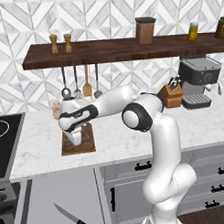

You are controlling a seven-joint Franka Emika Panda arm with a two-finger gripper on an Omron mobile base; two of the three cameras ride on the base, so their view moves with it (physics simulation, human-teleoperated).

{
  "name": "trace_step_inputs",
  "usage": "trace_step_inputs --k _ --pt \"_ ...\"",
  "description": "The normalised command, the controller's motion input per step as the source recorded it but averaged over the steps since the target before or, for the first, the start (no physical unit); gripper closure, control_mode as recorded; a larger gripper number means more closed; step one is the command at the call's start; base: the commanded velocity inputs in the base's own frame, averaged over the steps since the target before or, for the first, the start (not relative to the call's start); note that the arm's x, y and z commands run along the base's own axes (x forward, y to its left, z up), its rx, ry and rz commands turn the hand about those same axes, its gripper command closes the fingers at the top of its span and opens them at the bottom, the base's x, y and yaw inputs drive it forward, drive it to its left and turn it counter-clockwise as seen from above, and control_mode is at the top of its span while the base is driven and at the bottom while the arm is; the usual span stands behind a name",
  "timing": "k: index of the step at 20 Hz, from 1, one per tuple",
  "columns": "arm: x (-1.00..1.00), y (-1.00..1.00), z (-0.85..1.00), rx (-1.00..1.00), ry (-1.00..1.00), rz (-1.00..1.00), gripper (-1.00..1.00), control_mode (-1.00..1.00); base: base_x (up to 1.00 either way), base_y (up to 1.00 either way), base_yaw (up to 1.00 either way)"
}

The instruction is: Place the appropriate cutting tool for cutting the potato skin on the cutting board.

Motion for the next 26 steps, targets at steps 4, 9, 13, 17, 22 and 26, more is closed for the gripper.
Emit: trace_step_inputs --k 4,9,13,17,22,26 --pt "0.03 0.00 -0.20 -0.01 0.04 0.00 -1.00 -1.00 0.00 0.00 0.00" --pt "-0.27 -0.23 0.19 0.02 0.00 0.00 -1.00 -1.00 0.00 0.00 0.00" --pt "-0.35 -0.47 0.53 0.06 -0.02 -0.01 -1.00 -1.00 0.00 0.00 0.00" --pt "-0.50 -0.64 0.65 0.09 -0.08 -0.02 -1.00 -1.00 0.00 0.00 0.00" --pt "-0.66 -0.82 0.51 0.12 -0.12 -0.07 -1.00 -1.00 0.00 0.00 0.00" --pt "-0.61 -0.87 0.43 0.11 -0.14 -0.08 -1.00 -1.00 0.00 0.00 0.00"
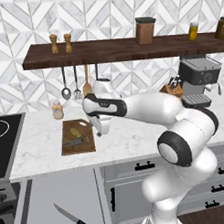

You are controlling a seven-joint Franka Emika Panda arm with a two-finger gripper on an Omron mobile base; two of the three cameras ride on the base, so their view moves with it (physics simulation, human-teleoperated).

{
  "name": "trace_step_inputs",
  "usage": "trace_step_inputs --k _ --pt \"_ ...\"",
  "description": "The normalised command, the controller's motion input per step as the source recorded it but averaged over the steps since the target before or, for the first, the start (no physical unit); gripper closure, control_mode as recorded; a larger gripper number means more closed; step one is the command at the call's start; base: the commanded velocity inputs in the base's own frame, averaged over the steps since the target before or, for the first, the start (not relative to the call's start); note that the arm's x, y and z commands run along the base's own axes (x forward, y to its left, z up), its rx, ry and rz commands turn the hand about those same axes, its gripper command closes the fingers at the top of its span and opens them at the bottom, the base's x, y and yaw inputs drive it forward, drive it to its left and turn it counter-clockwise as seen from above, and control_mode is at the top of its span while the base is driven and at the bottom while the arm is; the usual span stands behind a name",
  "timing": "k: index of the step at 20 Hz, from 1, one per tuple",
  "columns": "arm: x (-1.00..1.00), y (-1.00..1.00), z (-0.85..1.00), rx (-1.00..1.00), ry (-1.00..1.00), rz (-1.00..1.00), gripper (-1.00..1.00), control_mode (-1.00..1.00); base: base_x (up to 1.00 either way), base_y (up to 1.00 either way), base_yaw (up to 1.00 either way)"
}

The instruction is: Place the appropriate cutting tool for cutting the potato skin on the cutting board.

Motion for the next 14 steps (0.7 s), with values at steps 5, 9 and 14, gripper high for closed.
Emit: trace_step_inputs --k 5,9,14 --pt "-0.43 -0.96 0.74 0.10 -0.08 -0.08 -1.00 -1.00 0.00 0.00 0.00" --pt "-0.30 -0.88 0.66 0.12 -0.11 -0.07 -1.00 -1.00 0.00 0.00 0.00" --pt "-0.13 -0.47 0.32 0.08 -0.11 -0.02 -1.00 -1.00 0.00 0.00 0.00"
